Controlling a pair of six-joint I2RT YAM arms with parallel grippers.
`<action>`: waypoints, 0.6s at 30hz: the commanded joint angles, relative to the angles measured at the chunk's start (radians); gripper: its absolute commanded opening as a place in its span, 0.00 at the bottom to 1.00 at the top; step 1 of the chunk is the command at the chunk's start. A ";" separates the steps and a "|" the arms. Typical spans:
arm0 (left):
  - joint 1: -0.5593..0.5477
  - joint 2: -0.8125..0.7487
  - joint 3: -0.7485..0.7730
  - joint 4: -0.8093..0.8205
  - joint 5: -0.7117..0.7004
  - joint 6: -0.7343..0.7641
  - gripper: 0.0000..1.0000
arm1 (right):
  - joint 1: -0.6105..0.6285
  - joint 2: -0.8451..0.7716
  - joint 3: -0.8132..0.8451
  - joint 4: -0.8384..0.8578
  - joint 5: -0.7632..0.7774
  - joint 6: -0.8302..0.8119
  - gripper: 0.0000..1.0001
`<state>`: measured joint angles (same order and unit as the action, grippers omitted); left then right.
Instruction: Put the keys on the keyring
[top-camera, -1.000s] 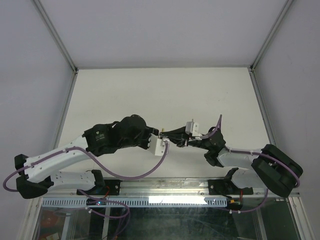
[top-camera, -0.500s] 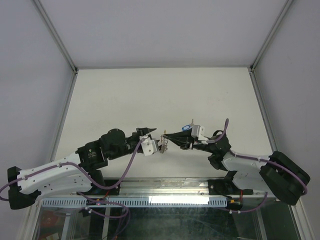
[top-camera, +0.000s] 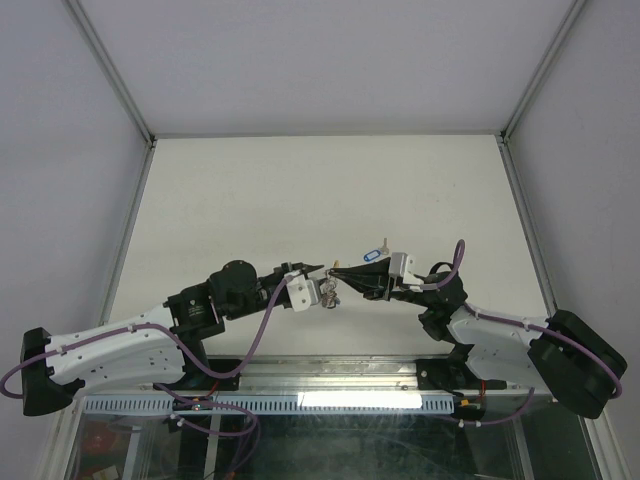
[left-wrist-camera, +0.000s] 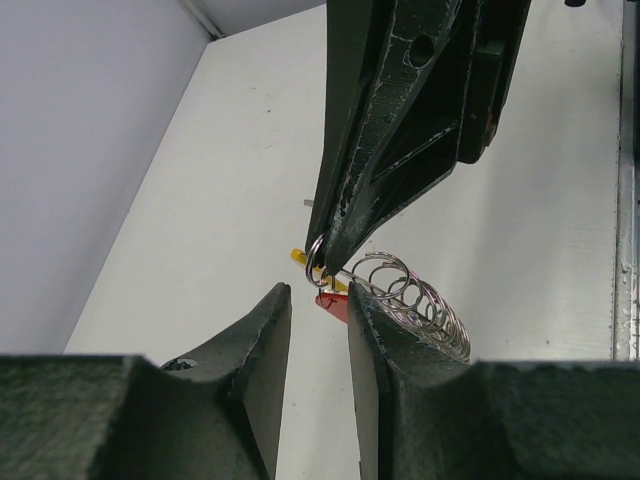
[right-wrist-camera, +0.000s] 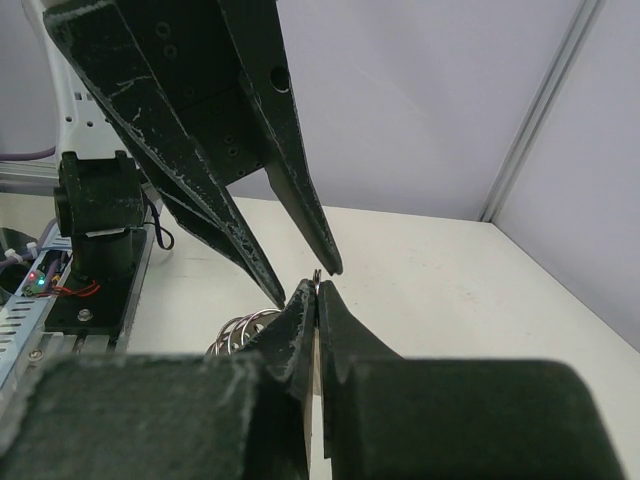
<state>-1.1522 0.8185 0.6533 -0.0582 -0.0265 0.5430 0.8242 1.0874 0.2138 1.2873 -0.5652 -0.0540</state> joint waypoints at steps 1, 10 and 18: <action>-0.006 0.003 -0.005 0.053 0.007 0.001 0.27 | -0.003 -0.028 0.007 0.056 -0.006 0.003 0.00; -0.006 0.016 -0.012 0.045 -0.005 0.017 0.18 | -0.002 -0.038 0.009 0.057 -0.021 0.005 0.00; -0.006 0.030 -0.001 0.043 -0.016 0.026 0.14 | -0.002 -0.046 0.008 0.054 -0.027 0.013 0.00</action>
<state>-1.1522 0.8474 0.6388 -0.0593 -0.0277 0.5625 0.8242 1.0721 0.2138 1.2831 -0.5892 -0.0505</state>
